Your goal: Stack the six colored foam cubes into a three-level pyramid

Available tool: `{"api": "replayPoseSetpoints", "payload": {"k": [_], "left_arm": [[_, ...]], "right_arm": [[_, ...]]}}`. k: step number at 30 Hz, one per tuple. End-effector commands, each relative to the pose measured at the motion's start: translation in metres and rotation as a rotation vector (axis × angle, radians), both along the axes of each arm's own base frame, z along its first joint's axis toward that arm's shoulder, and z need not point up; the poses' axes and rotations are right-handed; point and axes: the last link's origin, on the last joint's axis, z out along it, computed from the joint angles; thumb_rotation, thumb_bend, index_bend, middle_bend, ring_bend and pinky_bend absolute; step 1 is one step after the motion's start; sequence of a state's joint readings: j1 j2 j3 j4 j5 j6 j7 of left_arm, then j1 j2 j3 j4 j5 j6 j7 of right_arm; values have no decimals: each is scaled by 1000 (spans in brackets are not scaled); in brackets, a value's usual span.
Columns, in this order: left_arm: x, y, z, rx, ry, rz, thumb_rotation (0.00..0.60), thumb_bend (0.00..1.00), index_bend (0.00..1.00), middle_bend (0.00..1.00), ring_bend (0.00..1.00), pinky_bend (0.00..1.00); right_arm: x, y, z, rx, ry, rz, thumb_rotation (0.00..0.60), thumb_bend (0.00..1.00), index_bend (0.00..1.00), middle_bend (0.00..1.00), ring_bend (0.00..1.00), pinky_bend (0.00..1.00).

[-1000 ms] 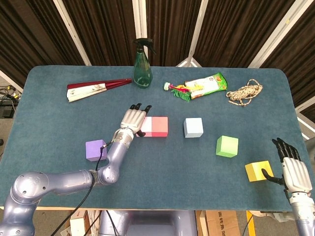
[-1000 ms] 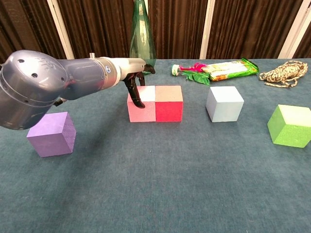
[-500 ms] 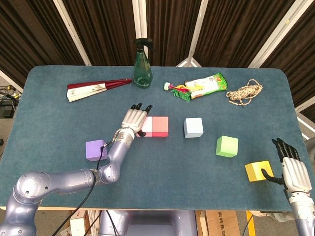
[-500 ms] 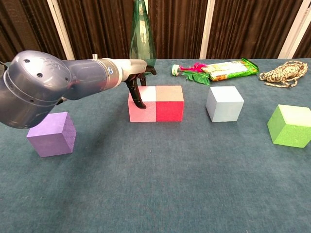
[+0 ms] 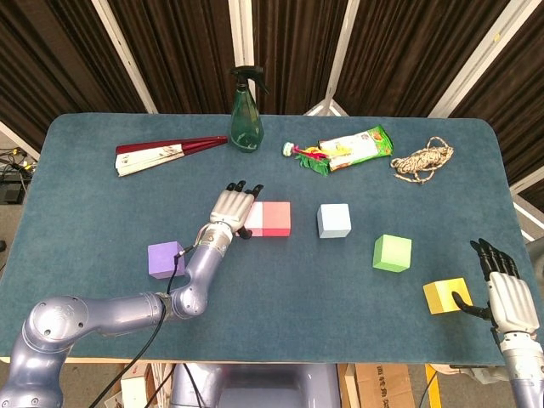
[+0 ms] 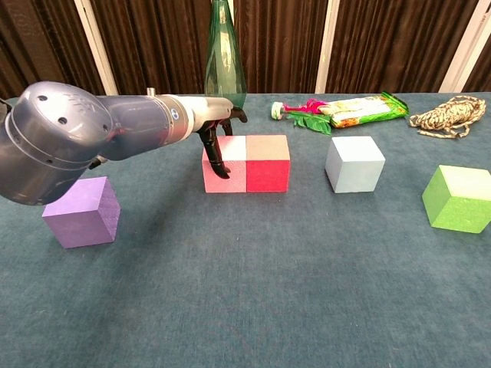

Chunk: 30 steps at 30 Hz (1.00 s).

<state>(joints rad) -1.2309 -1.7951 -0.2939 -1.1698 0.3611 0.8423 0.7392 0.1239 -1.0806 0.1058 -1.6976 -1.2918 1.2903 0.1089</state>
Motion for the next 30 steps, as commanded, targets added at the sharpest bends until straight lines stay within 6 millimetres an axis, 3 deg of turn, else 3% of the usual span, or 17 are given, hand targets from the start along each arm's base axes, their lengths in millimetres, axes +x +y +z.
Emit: {"api": "replayPoseSetpoints", "payload": {"k": [1,6,16,21,25,30], "left_arm": [[0,0,2,1,4,0,600,89,0,111,29,77],[-1,0,5,1,3,4,600,79,0,46,7,62],[-7,-3,24,15,1,11,600,65,0,30,0,50],[-9,-9,48,54,-51,-4,600,65,0,32,0,50],[-15,-24,79,107,-106,-32,600,65,0,32,0,50],[-42,-50,116,183,-138,-47,600,65,0,27,0,50]], "right_arm": [[0,0,0,0,1,0,600,312,0,0,0,0],[0,0,0,1,0,-1,600,312,0,0,0,0],[0,0,0,1,3,-2,600,312,0,0,0,0],[0,1,0,1,9,-3,600,313,0,0,0,0],[0,1,0,2,15,-3,600,313,0,0,0,0],[-1,2,-1,0,33,1,600,313,0,0,0,0]]}}
